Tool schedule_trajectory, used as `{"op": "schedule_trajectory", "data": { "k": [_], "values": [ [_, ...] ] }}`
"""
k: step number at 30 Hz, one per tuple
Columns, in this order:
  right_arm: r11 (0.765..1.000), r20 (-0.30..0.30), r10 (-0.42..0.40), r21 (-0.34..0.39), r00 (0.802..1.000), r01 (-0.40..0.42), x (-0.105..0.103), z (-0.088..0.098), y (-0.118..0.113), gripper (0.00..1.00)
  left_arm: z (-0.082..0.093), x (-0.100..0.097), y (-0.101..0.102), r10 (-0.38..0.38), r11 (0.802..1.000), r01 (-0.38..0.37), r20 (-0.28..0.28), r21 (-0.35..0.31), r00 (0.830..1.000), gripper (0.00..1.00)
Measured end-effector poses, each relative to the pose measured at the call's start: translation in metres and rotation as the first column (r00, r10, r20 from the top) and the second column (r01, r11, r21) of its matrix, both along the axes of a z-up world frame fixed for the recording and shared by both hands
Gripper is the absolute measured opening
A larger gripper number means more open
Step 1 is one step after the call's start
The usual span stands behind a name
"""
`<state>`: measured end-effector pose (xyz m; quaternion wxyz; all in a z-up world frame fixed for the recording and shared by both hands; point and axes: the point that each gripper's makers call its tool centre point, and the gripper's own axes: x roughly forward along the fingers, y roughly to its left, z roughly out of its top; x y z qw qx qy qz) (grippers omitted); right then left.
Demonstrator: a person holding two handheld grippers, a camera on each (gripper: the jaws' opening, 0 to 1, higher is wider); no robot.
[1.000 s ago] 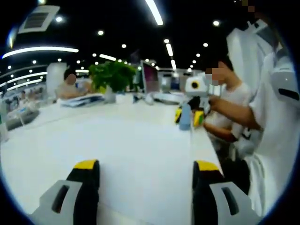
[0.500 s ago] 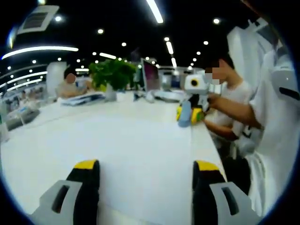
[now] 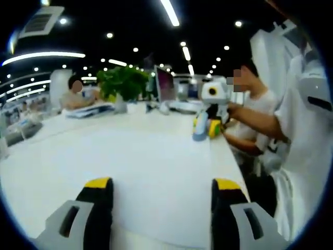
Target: Pick up the paper insert the paper into the punch align the paper edges press the punch to punch holes
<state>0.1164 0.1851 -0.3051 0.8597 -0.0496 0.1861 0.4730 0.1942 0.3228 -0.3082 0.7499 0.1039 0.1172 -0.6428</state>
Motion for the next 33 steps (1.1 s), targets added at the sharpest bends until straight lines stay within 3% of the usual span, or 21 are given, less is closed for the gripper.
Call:
{"op": "schedule_trajectory", "data": {
  "k": [8,14,16,22,33],
  "values": [
    [1.000,-0.012,-0.030,0.006,0.999,0.030,0.007,0.000,-0.012,0.23,-0.001,0.000,0.000,0.006,1.000,-0.006,-0.002,0.001,1.000,0.76],
    [0.996,-0.013,-0.088,-0.003,0.996,0.088,0.022,0.001,-0.018,0.23,-0.001,-0.002,0.000,0.007,1.000,-0.007,-0.001,0.000,1.000,0.76],
    [0.989,0.007,-0.141,-0.040,0.990,0.141,0.032,-0.001,-0.023,0.23,-0.001,-0.003,0.000,0.007,1.000,-0.007,0.000,0.000,1.000,0.76],
    [0.984,-0.002,-0.179,-0.025,0.984,0.178,0.043,-0.001,-0.021,0.23,-0.001,-0.006,-0.001,0.008,1.000,-0.008,0.001,-0.001,1.000,0.76],
    [0.947,-0.018,-0.321,-0.037,0.947,0.321,0.075,-0.001,-0.036,0.23,-0.001,-0.007,-0.002,0.010,1.000,-0.010,0.002,-0.003,1.000,0.76]
  ]
}}
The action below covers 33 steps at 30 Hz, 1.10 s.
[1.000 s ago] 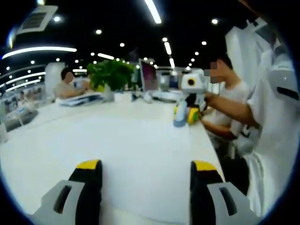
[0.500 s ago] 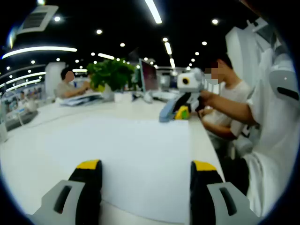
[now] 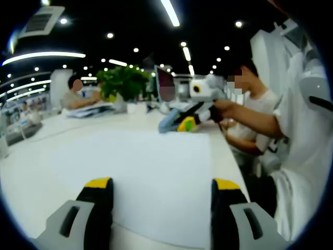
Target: Pick up the paper insert the paper into the punch align the paper edges press the punch to punch holes
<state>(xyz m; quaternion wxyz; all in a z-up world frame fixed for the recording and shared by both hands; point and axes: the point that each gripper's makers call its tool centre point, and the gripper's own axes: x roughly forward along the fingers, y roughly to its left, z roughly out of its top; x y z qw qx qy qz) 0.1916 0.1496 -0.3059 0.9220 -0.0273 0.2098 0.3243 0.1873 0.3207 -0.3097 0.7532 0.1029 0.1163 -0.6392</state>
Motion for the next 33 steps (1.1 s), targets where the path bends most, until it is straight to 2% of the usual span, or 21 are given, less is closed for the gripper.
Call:
{"op": "schedule_trajectory", "data": {
  "k": [12,26,33],
  "values": [
    [0.992,0.022,-0.122,-0.025,0.992,0.123,0.033,0.000,-0.018,0.23,0.001,0.000,-0.001,0.002,1.000,-0.002,0.000,-0.002,1.000,0.76],
    [0.969,0.064,-0.240,-0.053,0.969,0.243,0.073,0.000,-0.040,0.23,0.002,0.001,-0.001,0.003,1.000,-0.003,0.001,-0.004,1.000,0.76],
    [0.958,0.073,-0.279,-0.046,0.958,0.283,0.085,0.000,-0.050,0.23,0.001,0.004,0.003,0.005,1.000,-0.005,-0.001,-0.006,1.000,0.76]
  ]
}}
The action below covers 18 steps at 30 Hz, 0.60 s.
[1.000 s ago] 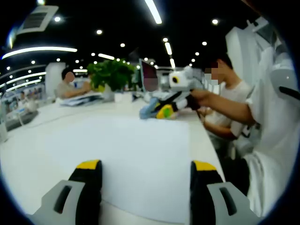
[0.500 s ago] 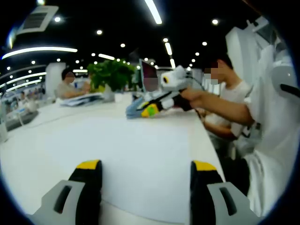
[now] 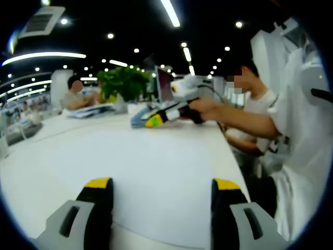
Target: Pick up the paper insert the paper into the punch align the paper edges press the punch to punch holes
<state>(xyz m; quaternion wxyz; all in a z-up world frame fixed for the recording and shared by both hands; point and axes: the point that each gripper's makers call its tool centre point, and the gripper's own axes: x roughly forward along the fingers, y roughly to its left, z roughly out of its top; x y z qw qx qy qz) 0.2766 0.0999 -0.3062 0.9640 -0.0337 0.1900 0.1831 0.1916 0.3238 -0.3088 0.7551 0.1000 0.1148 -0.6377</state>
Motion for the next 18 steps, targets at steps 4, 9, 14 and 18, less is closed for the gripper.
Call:
{"op": "schedule_trajectory", "data": {
  "k": [4,9,14,18],
  "values": [
    [1.000,-0.001,-0.012,-0.002,1.000,0.012,0.002,0.000,0.000,0.23,-0.005,0.012,0.012,0.001,1.000,-0.001,0.000,-0.001,1.000,0.76],
    [1.000,-0.002,-0.015,-0.012,1.000,0.015,0.007,-0.001,-0.003,0.23,-0.010,0.022,0.022,0.002,1.000,-0.002,0.000,-0.002,1.000,0.76],
    [0.999,-0.003,-0.030,-0.026,1.000,0.030,0.015,-0.002,-0.010,0.23,-0.013,0.028,0.027,0.003,1.000,-0.003,0.000,-0.002,1.000,0.76],
    [0.999,-0.001,-0.042,-0.028,0.999,0.042,0.018,-0.002,-0.014,0.23,-0.014,0.029,0.028,0.003,1.000,-0.003,0.001,-0.002,1.000,0.76]
  ]
}}
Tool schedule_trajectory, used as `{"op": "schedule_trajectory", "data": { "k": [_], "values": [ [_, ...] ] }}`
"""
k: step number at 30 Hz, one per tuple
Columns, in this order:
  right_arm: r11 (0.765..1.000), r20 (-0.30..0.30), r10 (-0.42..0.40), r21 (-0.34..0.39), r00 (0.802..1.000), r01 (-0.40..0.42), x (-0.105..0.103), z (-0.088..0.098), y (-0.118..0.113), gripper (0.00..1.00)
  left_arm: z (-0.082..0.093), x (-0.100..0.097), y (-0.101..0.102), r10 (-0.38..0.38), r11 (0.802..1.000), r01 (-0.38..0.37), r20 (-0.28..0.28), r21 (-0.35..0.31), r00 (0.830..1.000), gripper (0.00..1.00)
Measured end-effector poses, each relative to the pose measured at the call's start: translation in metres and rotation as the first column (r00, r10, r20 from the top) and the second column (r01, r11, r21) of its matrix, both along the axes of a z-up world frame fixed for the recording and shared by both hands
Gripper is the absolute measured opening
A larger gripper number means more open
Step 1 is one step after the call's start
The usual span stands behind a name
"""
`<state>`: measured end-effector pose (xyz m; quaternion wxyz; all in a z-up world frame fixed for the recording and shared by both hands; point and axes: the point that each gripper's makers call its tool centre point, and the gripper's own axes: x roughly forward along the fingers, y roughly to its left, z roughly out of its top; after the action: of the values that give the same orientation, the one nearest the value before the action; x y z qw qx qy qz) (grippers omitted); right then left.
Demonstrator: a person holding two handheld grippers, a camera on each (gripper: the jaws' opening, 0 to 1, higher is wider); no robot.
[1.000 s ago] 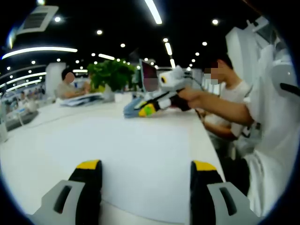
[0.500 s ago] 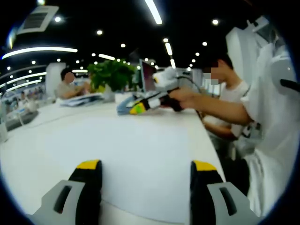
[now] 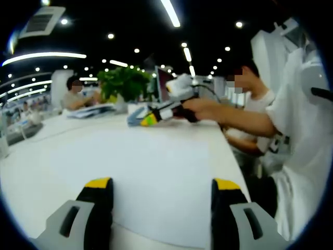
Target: Pick up the paper insert the paper into the punch align the paper edges press the punch to punch holes
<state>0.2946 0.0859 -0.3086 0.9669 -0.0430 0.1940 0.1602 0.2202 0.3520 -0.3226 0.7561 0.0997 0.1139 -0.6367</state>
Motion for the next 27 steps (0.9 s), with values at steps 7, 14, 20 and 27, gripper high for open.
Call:
{"op": "schedule_trajectory", "data": {
  "k": [7,14,20,27],
  "values": [
    [1.000,0.004,-0.004,0.002,1.000,0.004,0.000,-0.003,-0.002,0.23,0.000,-0.004,-0.004,-0.001,1.000,0.001,0.002,0.000,1.000,0.76],
    [1.000,0.003,-0.003,0.004,1.000,0.003,0.001,-0.003,-0.003,0.23,0.000,-0.006,-0.006,0.000,1.000,0.000,0.004,0.000,1.000,0.76],
    [0.999,0.006,-0.035,0.001,0.999,0.035,-0.002,-0.003,-0.008,0.29,0.001,-0.007,-0.008,-0.002,1.000,0.002,0.003,0.001,1.000,0.77],
    [0.999,0.002,-0.039,0.015,0.999,0.039,-0.021,-0.002,-0.004,0.37,0.005,-0.005,-0.008,-0.004,1.000,0.004,0.010,-0.012,1.000,0.85]
  ]
}}
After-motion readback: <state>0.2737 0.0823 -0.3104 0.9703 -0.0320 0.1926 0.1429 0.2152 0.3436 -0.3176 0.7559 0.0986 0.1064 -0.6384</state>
